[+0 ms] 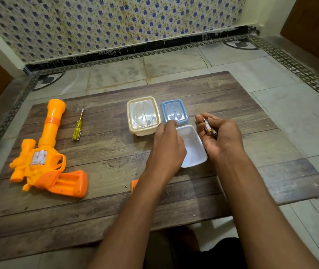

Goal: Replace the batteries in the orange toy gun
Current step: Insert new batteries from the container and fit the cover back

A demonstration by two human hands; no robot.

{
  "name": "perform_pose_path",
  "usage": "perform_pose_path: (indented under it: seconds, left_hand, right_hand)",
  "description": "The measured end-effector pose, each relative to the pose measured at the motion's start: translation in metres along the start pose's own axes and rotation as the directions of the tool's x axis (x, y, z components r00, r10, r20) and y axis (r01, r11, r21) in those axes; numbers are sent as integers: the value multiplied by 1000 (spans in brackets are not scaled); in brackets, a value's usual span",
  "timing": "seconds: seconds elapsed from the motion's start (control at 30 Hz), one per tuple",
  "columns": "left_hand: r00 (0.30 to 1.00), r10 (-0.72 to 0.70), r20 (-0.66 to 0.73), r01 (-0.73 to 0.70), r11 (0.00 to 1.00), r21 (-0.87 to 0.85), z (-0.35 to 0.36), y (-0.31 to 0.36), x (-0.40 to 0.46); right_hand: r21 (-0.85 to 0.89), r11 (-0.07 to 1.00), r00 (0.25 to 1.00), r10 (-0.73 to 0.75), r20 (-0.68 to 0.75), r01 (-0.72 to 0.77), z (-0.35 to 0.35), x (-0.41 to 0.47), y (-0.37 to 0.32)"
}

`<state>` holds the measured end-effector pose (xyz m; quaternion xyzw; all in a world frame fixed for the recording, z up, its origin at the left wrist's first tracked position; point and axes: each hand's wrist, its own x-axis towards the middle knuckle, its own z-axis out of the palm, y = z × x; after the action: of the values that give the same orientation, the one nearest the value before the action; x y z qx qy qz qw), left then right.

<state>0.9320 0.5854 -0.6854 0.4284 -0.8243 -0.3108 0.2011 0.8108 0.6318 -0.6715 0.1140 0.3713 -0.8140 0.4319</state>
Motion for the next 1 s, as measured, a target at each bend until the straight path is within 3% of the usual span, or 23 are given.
perform_pose_path:
  seconds: [0.23,0.47,0.7,0.9,1.0]
  left_hand:
    - [996,-5,-84,11,998,63,-3,0,-1]
    - [969,49,-243,-39,998,46,-15,0,-8]
    - [951,-10,-309,-1,999,-33,-39,-19,-20]
    - [914,-110,-390,76,992,-101,-75,-35,-39]
    - [880,-170,-444,127,984,-126,-93,-52,-55]
  right_hand:
    - [-33,999,998,-25,-54,23,8,-10,-5]
    - [-16,999,999,37,13,-37,13,-11,2]
    - [58,986,984,148,102,-155,32,-29,30]
    - [-232,964,975,166,147,-129,48,-58,71]
    - [-271,952,969,192,155,-145,53,-69,88]
